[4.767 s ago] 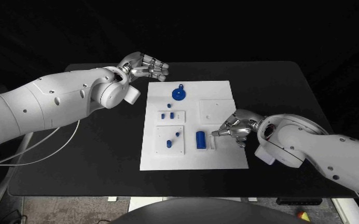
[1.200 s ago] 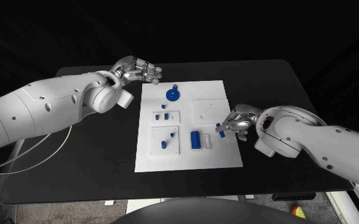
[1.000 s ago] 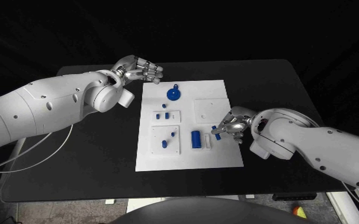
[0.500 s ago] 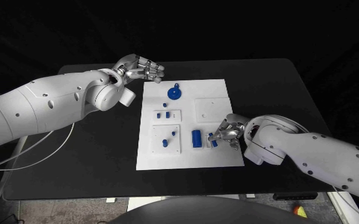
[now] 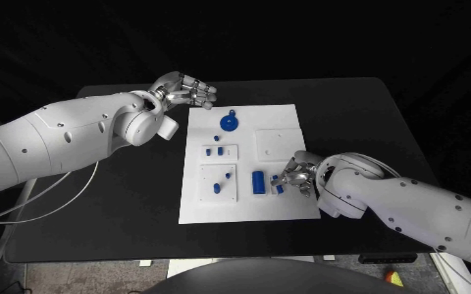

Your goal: Assemble the parts on the task board

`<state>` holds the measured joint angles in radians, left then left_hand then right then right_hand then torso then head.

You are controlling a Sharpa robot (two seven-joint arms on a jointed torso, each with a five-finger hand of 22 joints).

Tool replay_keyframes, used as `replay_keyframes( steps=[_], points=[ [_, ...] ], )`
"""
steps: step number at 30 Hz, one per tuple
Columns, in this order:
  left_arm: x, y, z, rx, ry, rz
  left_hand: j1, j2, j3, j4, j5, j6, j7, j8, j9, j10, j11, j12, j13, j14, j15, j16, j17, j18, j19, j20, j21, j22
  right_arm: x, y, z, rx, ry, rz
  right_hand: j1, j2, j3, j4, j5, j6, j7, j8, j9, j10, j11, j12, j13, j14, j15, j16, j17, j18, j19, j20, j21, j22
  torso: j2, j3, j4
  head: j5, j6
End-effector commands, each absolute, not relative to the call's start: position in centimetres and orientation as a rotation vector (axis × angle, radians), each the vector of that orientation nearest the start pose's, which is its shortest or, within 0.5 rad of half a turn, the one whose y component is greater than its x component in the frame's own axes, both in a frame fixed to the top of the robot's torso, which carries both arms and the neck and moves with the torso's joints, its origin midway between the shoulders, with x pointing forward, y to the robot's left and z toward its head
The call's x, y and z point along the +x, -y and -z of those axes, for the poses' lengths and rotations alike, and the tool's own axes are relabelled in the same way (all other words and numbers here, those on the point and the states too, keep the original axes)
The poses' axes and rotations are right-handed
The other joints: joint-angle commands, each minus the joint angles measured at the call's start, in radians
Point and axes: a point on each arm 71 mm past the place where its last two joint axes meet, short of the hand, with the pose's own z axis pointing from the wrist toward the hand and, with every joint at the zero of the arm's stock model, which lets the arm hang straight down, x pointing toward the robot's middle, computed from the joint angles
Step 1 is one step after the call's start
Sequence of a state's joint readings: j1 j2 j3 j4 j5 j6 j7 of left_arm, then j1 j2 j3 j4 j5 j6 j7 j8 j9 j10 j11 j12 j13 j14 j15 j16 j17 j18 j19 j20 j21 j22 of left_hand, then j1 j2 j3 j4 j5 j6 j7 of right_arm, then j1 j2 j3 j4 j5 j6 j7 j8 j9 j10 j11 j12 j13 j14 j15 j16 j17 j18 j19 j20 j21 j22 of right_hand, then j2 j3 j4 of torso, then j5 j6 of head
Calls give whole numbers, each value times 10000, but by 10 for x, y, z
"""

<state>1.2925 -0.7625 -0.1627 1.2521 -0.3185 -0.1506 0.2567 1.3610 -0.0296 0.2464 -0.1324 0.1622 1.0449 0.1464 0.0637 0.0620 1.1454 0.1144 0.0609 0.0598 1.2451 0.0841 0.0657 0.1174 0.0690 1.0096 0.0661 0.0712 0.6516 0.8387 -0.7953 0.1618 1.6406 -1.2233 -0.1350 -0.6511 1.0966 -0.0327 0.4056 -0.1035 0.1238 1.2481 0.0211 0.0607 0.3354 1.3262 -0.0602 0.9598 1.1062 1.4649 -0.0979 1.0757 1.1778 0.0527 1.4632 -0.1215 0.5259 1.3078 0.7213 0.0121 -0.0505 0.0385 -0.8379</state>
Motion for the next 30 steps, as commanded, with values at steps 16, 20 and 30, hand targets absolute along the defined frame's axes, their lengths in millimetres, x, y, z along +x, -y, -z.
replay_keyframes(
  steps=[16,20,30],
  points=[
    [533,-239,194,-7717,-17027,12940,-127,-19,4,107,17,-102,-15,-7,6,-34,42,-20,-10,-30,10,-17,14,-69,99,3,21,-114,410,170,300,3790,-22751,-4260,-183,-38,-164,127,-25,185,-126,31,-78,69,-7,-25,3,33,-44,44,-15,-176,287,-37,26,561,-5,-5,0,79,-23],
    [532,-239,194,-7723,-17029,12932,-127,-19,4,107,17,-102,-15,-7,6,-34,42,-20,-10,-30,10,-17,14,-69,99,3,21,-114,409,169,301,3757,-22828,-4299,-245,-104,-384,282,15,206,-129,30,-118,66,-3,-41,-1,34,-42,39,-21,-174,284,-36,8,554,-4,-6,2,89,-32],
    [532,-239,194,-7730,-17040,12924,-137,-28,-12,180,14,-118,-15,-7,7,-44,45,-20,-10,-35,13,-17,23,-74,131,9,19,-278,408,168,302,3774,-22827,-4410,-229,-650,-1011,1679,-672,315,-93,32,-240,78,24,-62,-13,29,-30,-16,-58,-154,295,-27,-73,534,-2,-2,-4,129,-33]
  ],
)
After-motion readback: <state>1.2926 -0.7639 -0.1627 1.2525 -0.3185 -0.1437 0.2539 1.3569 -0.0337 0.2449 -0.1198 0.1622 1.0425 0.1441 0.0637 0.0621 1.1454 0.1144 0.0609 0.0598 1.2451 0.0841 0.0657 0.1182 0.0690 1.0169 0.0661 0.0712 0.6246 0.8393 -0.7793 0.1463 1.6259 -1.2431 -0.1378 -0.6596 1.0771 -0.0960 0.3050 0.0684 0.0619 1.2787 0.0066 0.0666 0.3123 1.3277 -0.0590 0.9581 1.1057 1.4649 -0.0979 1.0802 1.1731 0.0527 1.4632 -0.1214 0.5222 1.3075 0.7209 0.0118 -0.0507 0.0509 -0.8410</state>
